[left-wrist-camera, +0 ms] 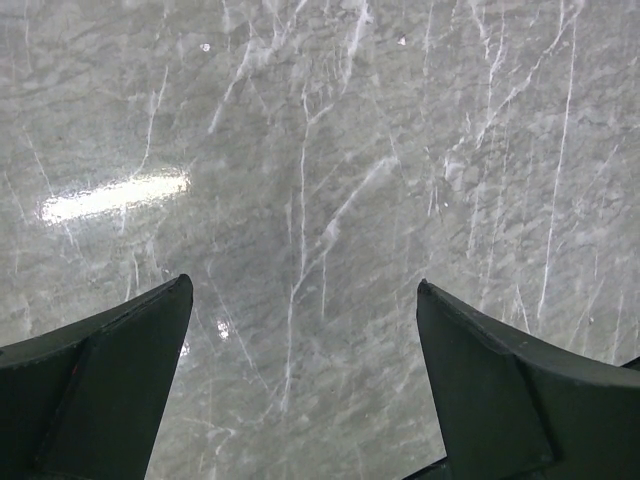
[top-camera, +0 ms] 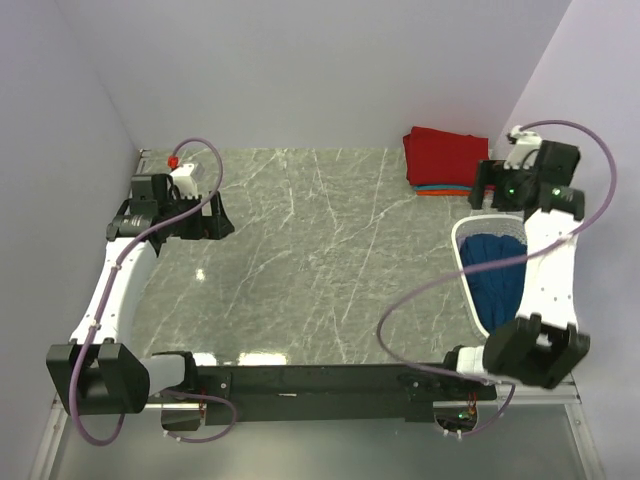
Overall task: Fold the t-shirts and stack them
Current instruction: Grab the tshirt from the pile
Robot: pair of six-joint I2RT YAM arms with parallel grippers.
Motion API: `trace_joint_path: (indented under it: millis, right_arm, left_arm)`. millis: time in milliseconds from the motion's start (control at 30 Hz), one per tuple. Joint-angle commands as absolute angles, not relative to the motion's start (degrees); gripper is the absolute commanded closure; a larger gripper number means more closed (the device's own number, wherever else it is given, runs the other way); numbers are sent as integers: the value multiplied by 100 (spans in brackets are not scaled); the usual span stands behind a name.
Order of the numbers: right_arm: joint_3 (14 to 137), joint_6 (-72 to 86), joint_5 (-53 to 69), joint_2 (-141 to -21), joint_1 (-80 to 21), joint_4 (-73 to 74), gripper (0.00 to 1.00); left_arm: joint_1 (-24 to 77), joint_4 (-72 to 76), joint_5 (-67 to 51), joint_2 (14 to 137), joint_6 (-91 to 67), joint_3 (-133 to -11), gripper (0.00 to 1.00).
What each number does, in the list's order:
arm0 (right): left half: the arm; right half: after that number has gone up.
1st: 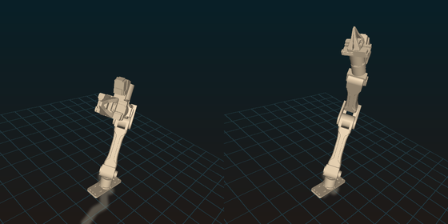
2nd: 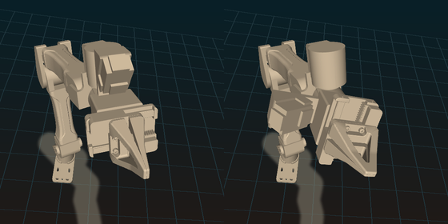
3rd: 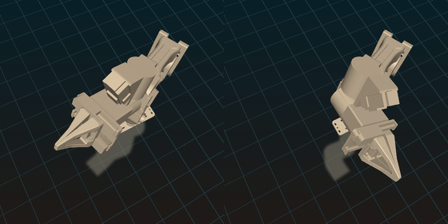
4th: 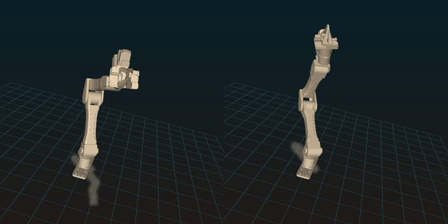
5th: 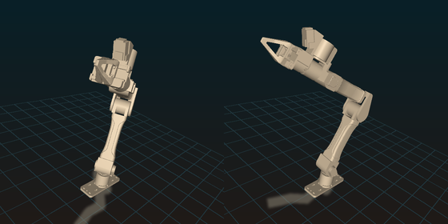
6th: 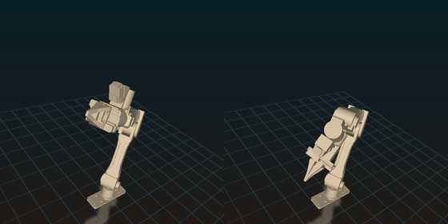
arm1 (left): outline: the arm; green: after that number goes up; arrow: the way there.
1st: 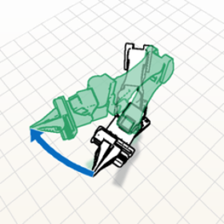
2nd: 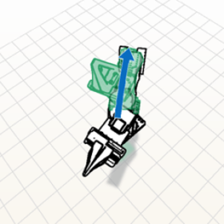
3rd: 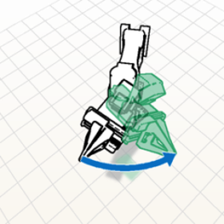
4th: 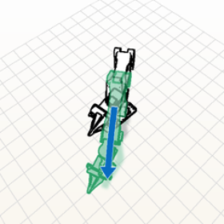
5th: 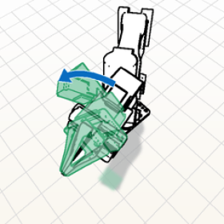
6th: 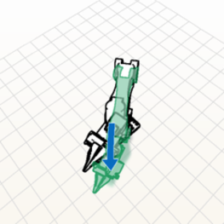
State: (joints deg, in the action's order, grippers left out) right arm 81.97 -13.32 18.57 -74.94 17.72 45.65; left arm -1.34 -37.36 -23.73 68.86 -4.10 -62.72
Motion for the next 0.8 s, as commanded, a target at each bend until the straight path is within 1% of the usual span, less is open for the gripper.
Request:
trace_joint_path:
  millis: [0,100,167,267,367,533,733,767]
  right_arm:
    - [8805,-1853,2197,-8286,2486,5641,3]
    - [9131,-1959,1969,-8954,2873,6020,3]
    - [9097,-2004,1715,-9244,3005,6082,3]
    - [8632,-2065,1189,-9246,3094,5759,3]
    - [8148,-2092,967,-9263,3094,5458,3]
    - [7455,-2127,861,-9378,3085,5116,3]
    - [6927,-2224,782,-9343,3094,4957,3]
    - [6891,-2258,782,-9308,3094,4957,5]
  left_arm:
    - [-149,-3832,-2479,6653,-308,-6565,1]
    - [-141,-3920,-2461,6671,-281,-6574,1]
    - [-149,-3868,-2531,6627,-272,-6452,1]
    - [-149,-3762,-2654,6522,-281,-6276,1]
    - [-141,-3805,-2716,6530,-237,-6275,1]
    - [-149,-3981,-2769,6723,-194,-6433,1]
    - [-149,-4034,-2786,6812,-141,-6522,1]
    - [-149,-4025,-2795,6820,-149,-6530,0]
